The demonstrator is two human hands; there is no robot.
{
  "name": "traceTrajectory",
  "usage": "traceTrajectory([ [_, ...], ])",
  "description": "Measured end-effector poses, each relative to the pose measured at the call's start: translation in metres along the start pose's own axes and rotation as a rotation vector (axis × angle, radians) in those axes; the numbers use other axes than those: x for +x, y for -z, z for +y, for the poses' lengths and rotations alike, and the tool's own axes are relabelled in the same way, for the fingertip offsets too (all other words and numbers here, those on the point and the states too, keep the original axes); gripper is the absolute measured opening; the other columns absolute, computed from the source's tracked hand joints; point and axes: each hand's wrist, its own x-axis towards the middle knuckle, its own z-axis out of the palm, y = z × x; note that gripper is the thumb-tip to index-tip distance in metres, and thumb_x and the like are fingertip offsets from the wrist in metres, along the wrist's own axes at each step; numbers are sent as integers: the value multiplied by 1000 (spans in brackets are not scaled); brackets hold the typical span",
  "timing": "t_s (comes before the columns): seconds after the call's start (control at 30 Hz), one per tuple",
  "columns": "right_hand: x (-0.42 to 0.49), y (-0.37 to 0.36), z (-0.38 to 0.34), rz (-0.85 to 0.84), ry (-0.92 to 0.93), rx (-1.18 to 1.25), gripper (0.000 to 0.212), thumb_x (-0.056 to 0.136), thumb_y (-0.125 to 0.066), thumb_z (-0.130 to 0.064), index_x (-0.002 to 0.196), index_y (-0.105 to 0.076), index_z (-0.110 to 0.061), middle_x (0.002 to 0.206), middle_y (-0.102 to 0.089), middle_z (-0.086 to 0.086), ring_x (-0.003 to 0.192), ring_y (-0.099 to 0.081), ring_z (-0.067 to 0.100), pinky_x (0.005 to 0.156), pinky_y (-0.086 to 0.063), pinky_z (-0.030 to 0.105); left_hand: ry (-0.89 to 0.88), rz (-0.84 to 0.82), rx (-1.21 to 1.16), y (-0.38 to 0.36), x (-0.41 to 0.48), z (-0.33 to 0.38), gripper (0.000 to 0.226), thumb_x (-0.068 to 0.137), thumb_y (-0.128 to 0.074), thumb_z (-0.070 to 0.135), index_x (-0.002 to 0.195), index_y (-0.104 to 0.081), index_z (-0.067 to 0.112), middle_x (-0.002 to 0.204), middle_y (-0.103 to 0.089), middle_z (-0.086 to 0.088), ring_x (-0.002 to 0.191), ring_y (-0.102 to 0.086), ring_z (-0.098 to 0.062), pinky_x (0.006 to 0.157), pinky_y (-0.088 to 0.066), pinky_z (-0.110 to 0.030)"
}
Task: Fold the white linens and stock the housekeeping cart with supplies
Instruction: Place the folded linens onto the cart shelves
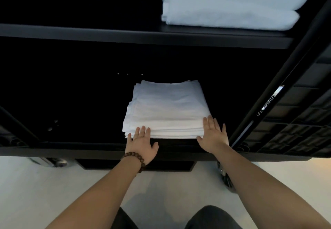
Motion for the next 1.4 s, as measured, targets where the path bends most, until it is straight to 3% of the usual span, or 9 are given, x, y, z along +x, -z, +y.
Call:
traceTrajectory([
  [0.17, -30, 35, -7, 81, 73, 100, 77, 95, -30, -56, 153, 4, -17, 161, 3, 4, 148, 4, 20, 120, -1, 45, -10, 40, -9, 33, -10, 7, 67, 97, -29, 51, 153, -12, 19, 161, -11, -2, 147, -7, -19, 120, -7, -43],
  [0.4, -104, 131, -13, -59, 100, 264, 74, 95, -30, -60, 153, -12, -18, 161, -7, 3, 148, -2, 19, 120, -5, 43, -30, -32, -25, 130, -73, 23, 66, 97, -30, 51, 153, -15, 19, 159, -17, -2, 146, -13, -19, 120, -10, -41],
  [0.63, -179, 244, -18, -165, 93, 370, 80, 91, -37, -65, 152, -16, -18, 160, -13, 5, 147, -12, 19, 119, -12, 40, -43, -104, -96, 250, -143, 49, 65, 96, -32, 50, 151, -18, 19, 158, -22, -1, 146, -16, -17, 120, -11, -41],
  [0.93, -268, 380, 6, -104, 33, 471, 75, 91, -45, -60, 149, -29, -15, 155, -29, 6, 144, -22, 21, 116, -22, 40, -36, -85, -161, 373, -226, 78, 64, 96, -36, 49, 151, -22, 20, 157, -25, 0, 145, -18, -17, 120, -11, -40],
  [1.17, -301, 430, 33, 7, -45, 534, 69, 91, -51, -53, 146, -35, -15, 153, -32, 9, 142, -26, 22, 115, -24, 34, -87, -82, -213, 417, -245, 122, 64, 96, -38, 49, 151, -23, 20, 156, -26, 0, 144, -20, -16, 119, -14, -41],
  [1.4, -318, 439, 70, 37, -147, 526, 68, 93, -47, -53, 148, -32, -16, 156, -26, 6, 144, -20, 20, 117, -22, 37, -209, -8, -207, 432, -242, 166, 60, 94, -41, 47, 148, -28, 21, 153, -33, -1, 140, -27, -18, 117, -17, -42],
])
